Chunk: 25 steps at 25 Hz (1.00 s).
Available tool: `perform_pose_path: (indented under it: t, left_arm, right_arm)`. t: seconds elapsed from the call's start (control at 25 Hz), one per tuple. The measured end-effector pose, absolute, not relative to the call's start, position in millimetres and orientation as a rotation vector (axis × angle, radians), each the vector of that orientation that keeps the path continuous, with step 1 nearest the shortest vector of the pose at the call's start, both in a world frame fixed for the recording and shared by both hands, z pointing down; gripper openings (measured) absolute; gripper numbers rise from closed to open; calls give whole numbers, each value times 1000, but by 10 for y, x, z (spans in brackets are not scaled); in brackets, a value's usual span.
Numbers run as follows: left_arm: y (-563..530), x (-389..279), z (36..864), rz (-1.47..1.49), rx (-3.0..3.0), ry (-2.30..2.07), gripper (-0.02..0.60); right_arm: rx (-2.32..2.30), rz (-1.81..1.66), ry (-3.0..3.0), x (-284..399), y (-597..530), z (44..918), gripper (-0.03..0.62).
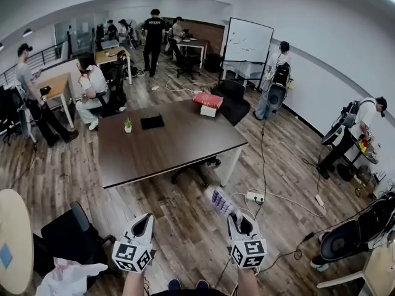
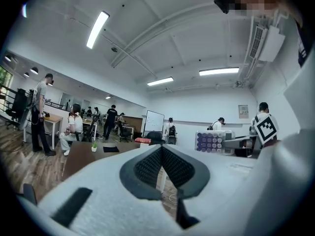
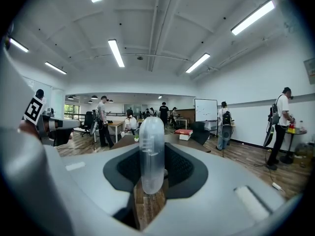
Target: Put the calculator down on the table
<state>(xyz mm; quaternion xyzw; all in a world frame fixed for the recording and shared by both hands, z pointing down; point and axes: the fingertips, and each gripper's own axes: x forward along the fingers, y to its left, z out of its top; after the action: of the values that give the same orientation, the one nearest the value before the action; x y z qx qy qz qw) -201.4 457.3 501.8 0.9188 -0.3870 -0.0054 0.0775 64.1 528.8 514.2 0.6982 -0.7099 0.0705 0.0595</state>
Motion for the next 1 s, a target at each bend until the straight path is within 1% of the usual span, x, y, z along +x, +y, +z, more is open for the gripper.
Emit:
perform_pose_path:
  t: [0.32,0.56,0.8,1.0]
  left_arm:
    - [4486,-2189,5102,-4,2754,-1113,-5]
    - [4264,-2286,5168,-3,2739,-1102,-5]
    - [3941,-2153,5225,-2,2727,-1099,-5]
    - [3420,-1992,5293,-4,2732,-1106,-5]
  right_arm:
    - [2116,212,-2124,359,5270,5221,115]
    - [2115,199,-2116,263,5031,5221,116]
    - [2121,210,-2109,417,4665,5280,115]
    - [2116,198,-2121,583,4093,5368,115]
